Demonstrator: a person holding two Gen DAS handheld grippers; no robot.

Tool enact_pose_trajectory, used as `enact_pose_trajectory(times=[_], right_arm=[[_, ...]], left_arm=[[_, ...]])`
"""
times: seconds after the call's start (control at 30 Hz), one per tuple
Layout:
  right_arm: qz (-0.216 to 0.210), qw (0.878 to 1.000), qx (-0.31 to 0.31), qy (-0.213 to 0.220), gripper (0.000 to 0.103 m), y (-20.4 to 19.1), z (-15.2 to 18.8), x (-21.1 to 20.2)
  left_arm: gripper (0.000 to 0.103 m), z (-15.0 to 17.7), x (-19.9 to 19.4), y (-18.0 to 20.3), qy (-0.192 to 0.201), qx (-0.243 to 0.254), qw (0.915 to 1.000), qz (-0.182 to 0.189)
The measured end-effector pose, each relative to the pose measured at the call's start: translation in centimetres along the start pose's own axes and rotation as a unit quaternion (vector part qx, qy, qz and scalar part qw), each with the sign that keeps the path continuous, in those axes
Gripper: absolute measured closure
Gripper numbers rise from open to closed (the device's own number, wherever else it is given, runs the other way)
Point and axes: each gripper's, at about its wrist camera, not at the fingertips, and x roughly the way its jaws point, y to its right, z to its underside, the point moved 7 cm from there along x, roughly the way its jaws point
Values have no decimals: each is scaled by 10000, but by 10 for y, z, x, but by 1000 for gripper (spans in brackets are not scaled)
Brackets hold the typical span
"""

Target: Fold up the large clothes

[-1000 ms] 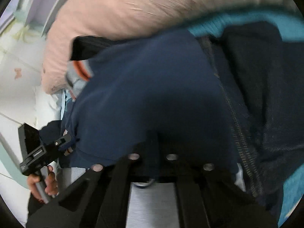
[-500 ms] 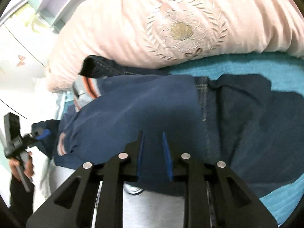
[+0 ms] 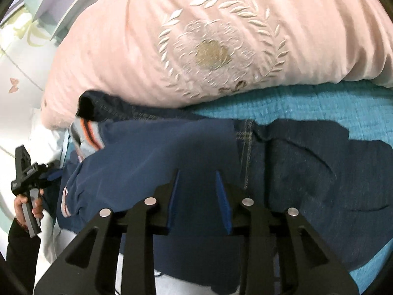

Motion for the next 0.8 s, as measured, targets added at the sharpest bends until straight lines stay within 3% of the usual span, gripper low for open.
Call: enact_pose_trajectory(times=[0.17, 0.43, 0.57, 0.8], right_arm=[[-197, 9989, 425, -21, 70, 17, -16, 9], [-99, 9976, 679, 3, 64, 36, -41, 18], [97, 9974, 678, -227, 61, 36, -44, 30], [-49, 9942, 969, -467, 58, 43, -43, 54]], left_arm=[[23, -1, 18, -10, -173, 44, 9996, -206], [54, -4, 10, -8, -106, 308, 9982, -502], [64, -3, 6, -1, -113, 484, 9968, -627], [81, -5, -5, 1, -4, 499, 9978, -427]])
